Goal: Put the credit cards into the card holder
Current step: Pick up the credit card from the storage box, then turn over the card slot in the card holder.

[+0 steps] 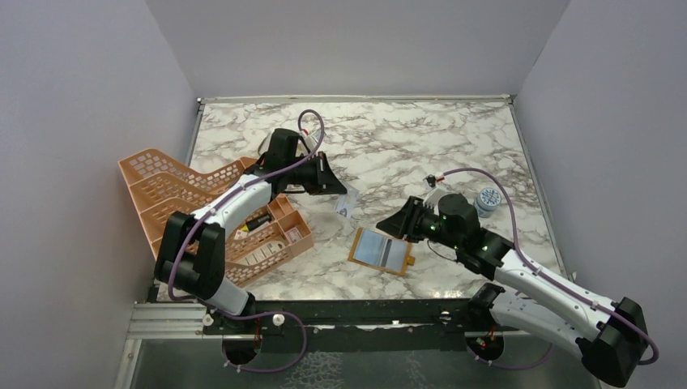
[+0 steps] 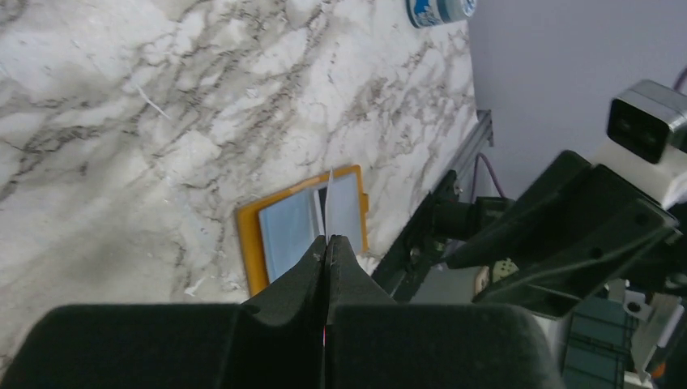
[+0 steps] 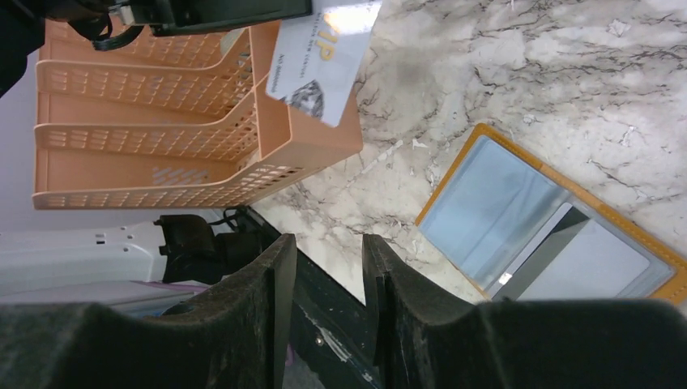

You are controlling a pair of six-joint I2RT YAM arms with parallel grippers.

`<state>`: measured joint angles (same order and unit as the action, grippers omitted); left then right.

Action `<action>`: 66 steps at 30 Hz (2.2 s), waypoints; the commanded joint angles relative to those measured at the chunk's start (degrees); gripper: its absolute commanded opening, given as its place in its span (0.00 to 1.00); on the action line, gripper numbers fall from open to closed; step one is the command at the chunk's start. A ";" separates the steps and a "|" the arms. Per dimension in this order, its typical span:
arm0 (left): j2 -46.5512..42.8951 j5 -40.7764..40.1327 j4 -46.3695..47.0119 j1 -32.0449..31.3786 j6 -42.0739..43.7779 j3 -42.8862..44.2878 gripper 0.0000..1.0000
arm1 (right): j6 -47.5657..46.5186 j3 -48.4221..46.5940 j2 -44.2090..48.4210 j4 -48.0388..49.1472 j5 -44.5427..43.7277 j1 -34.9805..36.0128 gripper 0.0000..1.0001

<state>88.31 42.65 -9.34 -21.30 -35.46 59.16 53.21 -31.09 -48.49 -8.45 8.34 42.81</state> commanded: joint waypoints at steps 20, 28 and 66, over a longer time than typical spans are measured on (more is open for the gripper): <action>-16.37 13.08 25.48 -9.56 -20.04 -18.37 0.00 | 8.43 4.67 1.39 10.74 5.03 0.26 0.34; -16.47 9.74 30.46 -15.06 -24.68 -20.67 0.00 | 10.58 8.21 0.84 18.35 7.94 0.26 0.32; -5.67 -17.05 8.40 -16.98 -3.01 -19.95 0.27 | -7.07 3.98 -5.37 -0.81 -4.57 -1.16 0.01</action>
<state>81.03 32.53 4.27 -38.00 -44.82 37.15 47.77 -26.22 -50.61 -10.24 2.33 42.61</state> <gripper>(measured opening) 0.304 0.012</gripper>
